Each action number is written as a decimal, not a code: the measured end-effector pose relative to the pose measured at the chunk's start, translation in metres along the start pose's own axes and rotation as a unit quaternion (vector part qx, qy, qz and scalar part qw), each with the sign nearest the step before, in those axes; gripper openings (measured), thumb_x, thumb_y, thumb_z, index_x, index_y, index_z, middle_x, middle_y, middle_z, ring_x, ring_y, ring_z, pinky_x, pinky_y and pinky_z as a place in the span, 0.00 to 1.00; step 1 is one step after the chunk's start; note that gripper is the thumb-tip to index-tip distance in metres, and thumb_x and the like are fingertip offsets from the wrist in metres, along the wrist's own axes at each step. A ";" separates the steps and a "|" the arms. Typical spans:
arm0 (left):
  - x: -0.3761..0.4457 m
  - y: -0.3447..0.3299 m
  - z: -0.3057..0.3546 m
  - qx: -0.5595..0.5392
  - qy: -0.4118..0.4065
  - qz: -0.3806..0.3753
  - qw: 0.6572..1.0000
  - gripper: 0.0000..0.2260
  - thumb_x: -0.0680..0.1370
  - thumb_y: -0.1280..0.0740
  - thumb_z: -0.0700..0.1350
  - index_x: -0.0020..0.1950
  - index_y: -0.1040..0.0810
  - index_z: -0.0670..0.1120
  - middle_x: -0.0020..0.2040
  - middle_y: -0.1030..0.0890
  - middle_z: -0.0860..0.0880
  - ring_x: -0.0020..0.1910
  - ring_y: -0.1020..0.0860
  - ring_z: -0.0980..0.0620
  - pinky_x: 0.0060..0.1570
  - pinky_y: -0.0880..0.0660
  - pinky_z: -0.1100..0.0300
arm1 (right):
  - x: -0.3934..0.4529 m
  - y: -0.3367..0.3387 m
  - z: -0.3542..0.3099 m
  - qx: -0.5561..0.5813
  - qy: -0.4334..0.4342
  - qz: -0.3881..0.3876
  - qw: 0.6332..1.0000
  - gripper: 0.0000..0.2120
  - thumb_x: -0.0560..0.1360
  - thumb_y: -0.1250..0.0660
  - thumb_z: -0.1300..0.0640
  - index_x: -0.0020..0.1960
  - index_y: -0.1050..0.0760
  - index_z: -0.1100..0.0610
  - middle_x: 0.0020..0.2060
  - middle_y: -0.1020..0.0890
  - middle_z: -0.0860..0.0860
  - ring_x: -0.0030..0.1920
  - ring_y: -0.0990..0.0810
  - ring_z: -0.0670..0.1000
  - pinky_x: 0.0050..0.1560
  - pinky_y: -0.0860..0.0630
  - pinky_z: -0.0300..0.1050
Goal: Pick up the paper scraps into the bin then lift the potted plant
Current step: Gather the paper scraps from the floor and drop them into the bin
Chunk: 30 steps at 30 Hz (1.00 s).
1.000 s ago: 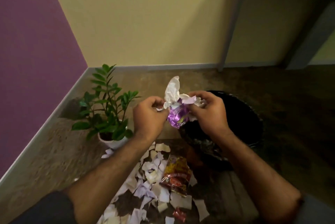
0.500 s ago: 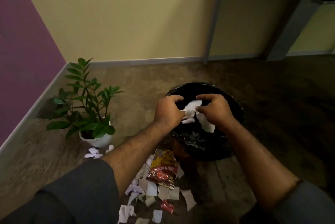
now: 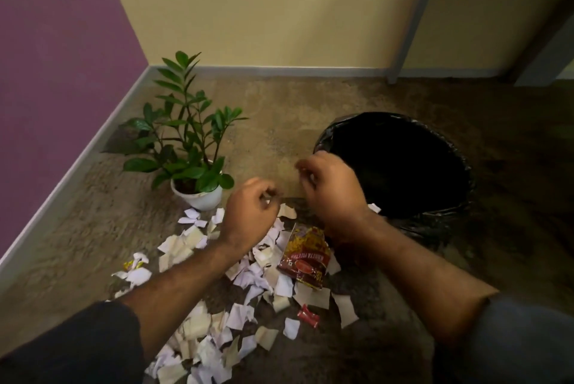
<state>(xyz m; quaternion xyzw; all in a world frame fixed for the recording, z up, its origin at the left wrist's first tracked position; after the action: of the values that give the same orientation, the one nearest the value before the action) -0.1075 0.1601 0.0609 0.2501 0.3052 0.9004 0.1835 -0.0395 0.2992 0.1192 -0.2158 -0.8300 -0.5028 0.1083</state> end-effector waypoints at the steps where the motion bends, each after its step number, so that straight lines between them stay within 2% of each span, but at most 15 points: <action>1: -0.012 0.000 -0.017 0.019 0.021 -0.011 1.000 0.06 0.70 0.31 0.38 0.43 0.18 0.48 0.41 0.20 0.53 0.37 0.24 0.56 0.38 0.25 0.59 | -0.006 -0.014 -0.010 -0.011 0.034 -0.021 0.999 0.07 0.74 0.36 0.59 0.49 0.20 0.57 0.42 0.20 0.53 0.44 0.23 0.54 0.40 0.25 0.47; 3: -0.034 -0.004 -0.054 0.048 0.082 -0.041 0.995 0.08 0.71 0.30 0.39 0.47 0.19 0.49 0.44 0.20 0.52 0.40 0.22 0.53 0.41 0.24 0.58 | -0.022 -0.048 -0.021 -0.042 0.078 -0.087 0.992 0.05 0.74 0.37 0.59 0.46 0.22 0.57 0.40 0.22 0.53 0.43 0.24 0.56 0.37 0.27 0.47; 4: -0.045 -0.008 -0.072 0.063 0.117 -0.060 0.989 0.10 0.71 0.29 0.40 0.51 0.19 0.49 0.48 0.20 0.51 0.45 0.21 0.51 0.45 0.24 0.57 | -0.031 -0.067 -0.021 -0.058 0.083 -0.134 0.986 0.05 0.74 0.37 0.59 0.46 0.23 0.57 0.41 0.22 0.54 0.44 0.23 0.56 0.37 0.28 0.47; 6: -0.069 -0.021 -0.105 0.092 0.189 -0.107 0.972 0.20 0.71 0.26 0.46 0.62 0.23 0.49 0.61 0.23 0.47 0.59 0.24 0.47 0.57 0.25 0.55 | -0.051 -0.107 -0.009 -0.087 0.046 -0.244 0.965 0.11 0.75 0.38 0.59 0.56 0.24 0.56 0.51 0.22 0.56 0.54 0.25 0.58 0.46 0.25 0.49; 8: -0.097 -0.038 -0.131 0.117 0.250 -0.158 0.948 0.32 0.69 0.25 0.55 0.71 0.31 0.53 0.71 0.32 0.46 0.68 0.31 0.44 0.64 0.28 0.49 | -0.072 -0.138 0.015 -0.113 -0.029 -0.344 0.932 0.22 0.75 0.36 0.57 0.68 0.31 0.52 0.66 0.28 0.56 0.66 0.32 0.60 0.60 0.28 0.53; 10: -0.121 -0.056 -0.149 0.153 0.288 -0.218 0.920 0.41 0.66 0.26 0.63 0.75 0.41 0.60 0.77 0.43 0.47 0.74 0.41 0.39 0.67 0.32 0.40 | -0.089 -0.158 0.041 -0.139 -0.085 -0.383 0.909 0.31 0.74 0.32 0.50 0.73 0.40 0.47 0.74 0.38 0.54 0.72 0.40 0.62 0.68 0.34 0.56; 12: -0.135 -0.071 -0.161 0.184 0.288 -0.266 0.901 0.46 0.63 0.27 0.68 0.75 0.49 0.65 0.79 0.52 0.51 0.76 0.50 0.35 0.67 0.37 0.33 | -0.104 -0.174 0.064 -0.135 -0.138 -0.391 0.900 0.38 0.72 0.30 0.46 0.75 0.47 0.42 0.77 0.48 0.52 0.75 0.47 0.63 0.69 0.36 0.62; 14: -0.136 -0.078 -0.168 0.189 0.276 -0.282 0.899 0.49 0.62 0.28 0.69 0.74 0.52 0.67 0.79 0.55 0.51 0.77 0.53 0.34 0.67 0.39 0.30 | -0.117 -0.188 0.080 -0.129 -0.181 -0.413 0.883 0.46 0.69 0.26 0.46 0.75 0.53 0.37 0.78 0.55 0.49 0.76 0.52 0.64 0.69 0.39 0.67; 16: -0.134 -0.080 -0.171 0.182 0.267 -0.278 0.904 0.49 0.61 0.28 0.71 0.74 0.52 0.67 0.79 0.55 0.52 0.76 0.54 0.33 0.67 0.40 0.31 | -0.128 -0.200 0.087 -0.131 -0.197 -0.441 0.866 0.50 0.67 0.24 0.49 0.76 0.55 0.36 0.78 0.59 0.50 0.76 0.53 0.66 0.70 0.41 0.67; 18: -0.132 -0.083 -0.170 0.167 0.258 -0.276 0.911 0.49 0.60 0.28 0.71 0.74 0.52 0.67 0.79 0.55 0.51 0.76 0.54 0.33 0.69 0.42 0.33 | -0.138 -0.210 0.088 -0.122 -0.198 -0.451 0.861 0.45 0.69 0.26 0.54 0.76 0.51 0.38 0.78 0.57 0.51 0.75 0.47 0.66 0.71 0.38 0.63; 21: -0.129 -0.091 -0.164 0.153 0.235 -0.288 0.916 0.51 0.59 0.27 0.71 0.76 0.51 0.65 0.80 0.57 0.50 0.77 0.56 0.33 0.72 0.47 0.35 | -0.148 -0.219 0.084 -0.093 -0.170 -0.430 0.882 0.33 0.70 0.31 0.61 0.71 0.38 0.44 0.76 0.44 0.55 0.69 0.35 0.63 0.65 0.29 0.57; 25: -0.129 -0.102 -0.158 0.158 0.232 -0.318 0.905 0.52 0.60 0.23 0.65 0.76 0.50 0.65 0.79 0.61 0.52 0.76 0.56 0.31 0.70 0.41 0.35 | -0.153 -0.221 0.082 -0.072 -0.101 -0.453 0.883 0.21 0.74 0.38 0.59 0.67 0.29 0.53 0.66 0.29 0.58 0.65 0.28 0.63 0.64 0.28 0.57; 28: -0.134 -0.100 -0.159 0.199 0.222 -0.335 0.894 0.42 0.66 0.22 0.55 0.75 0.41 0.59 0.79 0.56 0.48 0.76 0.50 0.33 0.70 0.36 0.38 | -0.147 -0.217 0.076 -0.057 -0.063 -0.396 0.914 0.15 0.75 0.40 0.57 0.58 0.24 0.61 0.54 0.21 0.59 0.58 0.23 0.64 0.60 0.24 0.58; 30: -0.133 -0.098 -0.160 0.221 0.205 -0.303 0.904 0.32 0.69 0.25 0.42 0.71 0.31 0.55 0.77 0.48 0.44 0.74 0.43 0.37 0.68 0.32 0.46 | -0.137 -0.208 0.072 -0.020 -0.102 -0.386 0.916 0.12 0.71 0.38 0.61 0.53 0.21 0.58 0.51 0.21 0.57 0.52 0.21 0.62 0.54 0.22 0.52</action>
<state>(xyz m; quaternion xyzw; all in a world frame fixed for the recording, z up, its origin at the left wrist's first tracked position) -0.0726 0.0957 -0.1567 -0.0103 0.5887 0.7420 0.3205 -0.0127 0.2447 -0.1328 0.0696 -0.8449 -0.4975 -0.1842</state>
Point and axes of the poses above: each hand's wrist, its own x-axis towards the middle knuckle, its own y-axis out of the back of the hand, z = x × y, the point moved 5 cm from there along x, towards the middle knuckle
